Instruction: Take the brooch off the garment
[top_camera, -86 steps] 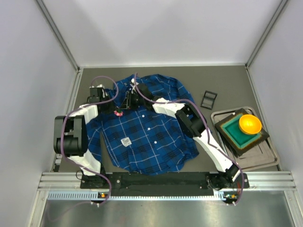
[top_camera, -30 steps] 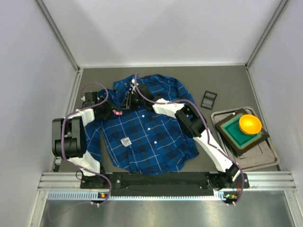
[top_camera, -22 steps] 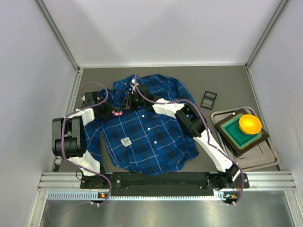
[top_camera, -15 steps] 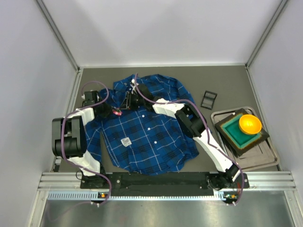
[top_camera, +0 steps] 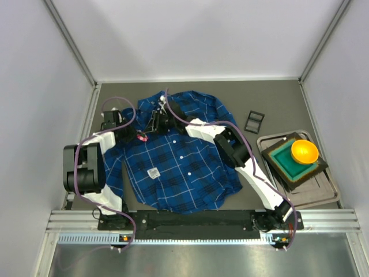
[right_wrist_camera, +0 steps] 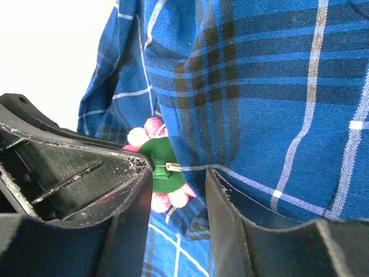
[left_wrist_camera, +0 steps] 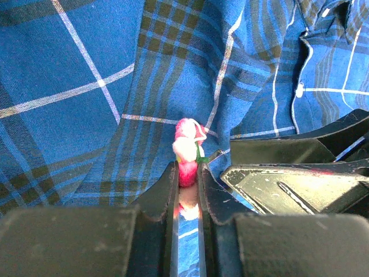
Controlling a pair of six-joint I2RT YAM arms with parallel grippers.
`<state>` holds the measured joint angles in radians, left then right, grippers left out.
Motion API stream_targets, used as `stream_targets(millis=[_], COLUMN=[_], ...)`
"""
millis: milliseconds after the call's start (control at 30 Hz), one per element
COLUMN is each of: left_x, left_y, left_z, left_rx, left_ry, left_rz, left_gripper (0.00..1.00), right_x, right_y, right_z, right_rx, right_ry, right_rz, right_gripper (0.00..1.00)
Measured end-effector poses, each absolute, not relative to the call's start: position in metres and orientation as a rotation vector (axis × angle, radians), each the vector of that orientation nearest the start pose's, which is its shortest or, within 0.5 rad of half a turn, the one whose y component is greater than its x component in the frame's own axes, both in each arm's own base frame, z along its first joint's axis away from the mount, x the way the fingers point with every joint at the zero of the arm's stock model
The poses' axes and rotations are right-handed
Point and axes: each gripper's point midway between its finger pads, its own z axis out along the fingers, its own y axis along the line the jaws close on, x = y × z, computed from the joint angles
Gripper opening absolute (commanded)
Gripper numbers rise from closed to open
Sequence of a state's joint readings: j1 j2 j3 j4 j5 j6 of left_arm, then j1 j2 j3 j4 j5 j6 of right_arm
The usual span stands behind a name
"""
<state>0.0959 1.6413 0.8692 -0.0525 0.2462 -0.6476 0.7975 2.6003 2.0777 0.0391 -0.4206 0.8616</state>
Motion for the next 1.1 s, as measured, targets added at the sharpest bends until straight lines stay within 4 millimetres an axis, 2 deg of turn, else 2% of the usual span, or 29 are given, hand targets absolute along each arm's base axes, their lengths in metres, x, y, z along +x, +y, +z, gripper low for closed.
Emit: stream_targets(millis=[100,233,467,667,933,1100], left_x=[0.397,0.397,0.398,0.399,0.399,0.398], left_y=[-0.030,-0.031,-0.035,-0.036,-0.038,-0.038], left_z=[0.052,0.052,0.054,0.054,0.054,0.054], left_rx=[-0.750,-0.732,-0.680,-0.676,-0.682,-0.698], left_ry=[2.313,2.315,2.304,2.299,2.300,2.302], left_rz=[-0.540,-0.536,-0.530,-0.524,-0.532,-0.540], left_gripper=[0.01,0.00,0.00,0.00,0.00,0.00], right_x=[0.394,0.389,0.391,0.393,0.399,0.403], right_y=[0.552,0.550,0.551,0.551,0.552,0.555], right_z=[0.055,0.058,0.068,0.061,0.045,0.044], right_rx=[-0.182,-0.097,-0.011,-0.014,-0.049,-0.073], right_ry=[2.358,2.375,2.382,2.388,2.385,2.373], right_rz=[1.421,1.530,1.635,1.614,1.526,1.491], right_gripper=[0.48,0.44,0.41,0.36,0.36,0.29])
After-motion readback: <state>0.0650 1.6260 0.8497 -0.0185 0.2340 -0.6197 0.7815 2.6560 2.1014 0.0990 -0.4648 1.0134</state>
